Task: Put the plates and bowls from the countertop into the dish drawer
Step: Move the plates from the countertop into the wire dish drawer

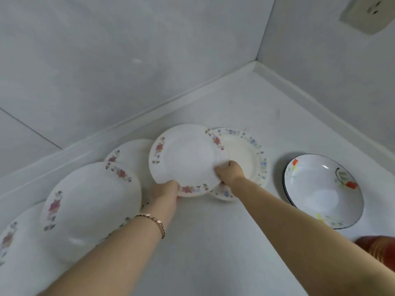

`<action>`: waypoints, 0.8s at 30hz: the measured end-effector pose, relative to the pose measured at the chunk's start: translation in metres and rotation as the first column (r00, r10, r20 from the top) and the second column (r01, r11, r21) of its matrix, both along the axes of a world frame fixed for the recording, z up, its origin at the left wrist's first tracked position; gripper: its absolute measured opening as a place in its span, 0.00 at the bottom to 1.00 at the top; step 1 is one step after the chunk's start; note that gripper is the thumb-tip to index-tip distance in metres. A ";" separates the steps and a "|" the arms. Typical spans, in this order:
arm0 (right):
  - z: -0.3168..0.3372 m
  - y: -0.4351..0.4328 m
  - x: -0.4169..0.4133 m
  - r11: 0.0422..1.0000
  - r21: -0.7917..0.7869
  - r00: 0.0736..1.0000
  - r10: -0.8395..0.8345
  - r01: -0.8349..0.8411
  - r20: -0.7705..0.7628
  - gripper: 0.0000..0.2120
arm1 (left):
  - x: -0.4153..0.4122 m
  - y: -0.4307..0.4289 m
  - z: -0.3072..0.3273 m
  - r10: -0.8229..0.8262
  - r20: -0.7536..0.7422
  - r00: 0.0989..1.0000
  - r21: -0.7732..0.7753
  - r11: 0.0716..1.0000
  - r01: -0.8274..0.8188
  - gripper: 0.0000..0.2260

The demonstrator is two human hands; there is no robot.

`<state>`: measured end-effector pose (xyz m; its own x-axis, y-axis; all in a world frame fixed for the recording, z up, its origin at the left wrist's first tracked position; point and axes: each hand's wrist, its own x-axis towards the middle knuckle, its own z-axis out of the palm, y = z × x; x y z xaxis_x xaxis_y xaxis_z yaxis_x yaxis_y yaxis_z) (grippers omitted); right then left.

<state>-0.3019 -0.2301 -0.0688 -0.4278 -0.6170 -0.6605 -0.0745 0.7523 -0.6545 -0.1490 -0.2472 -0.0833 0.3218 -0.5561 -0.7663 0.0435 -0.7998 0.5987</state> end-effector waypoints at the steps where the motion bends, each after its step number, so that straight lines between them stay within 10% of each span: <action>1: -0.001 -0.005 0.001 0.999 -0.008 0.997 -0.051 0.052 0.064 0.24 | 0.003 -0.002 -0.004 0.019 -0.034 0.999 0.002 1.000 -0.019 0.18; 11: 0.029 0.025 -0.012 0.915 -0.184 0.887 -0.272 0.358 0.374 0.14 | 0.011 0.003 0.035 -0.151 -0.130 0.980 -0.244 0.963 0.116 0.13; 20: 0.093 0.113 -0.013 0.947 -0.304 0.935 0.011 0.104 0.354 0.21 | 0.046 0.097 0.113 -0.276 -0.162 0.947 -0.298 0.929 0.220 0.20; 24: 0.106 0.171 0.013 0.956 -0.293 0.945 0.087 0.010 0.315 0.02 | 0.082 0.184 0.132 -0.220 -0.153 0.963 -0.324 0.932 0.162 0.23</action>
<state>-0.2893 -0.0588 0.0370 -0.1946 -0.8122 -0.5499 0.1508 0.5292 -0.8350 -0.0671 -0.0627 0.0486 0.0564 -0.8095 -0.5844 0.0407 -0.5830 0.8115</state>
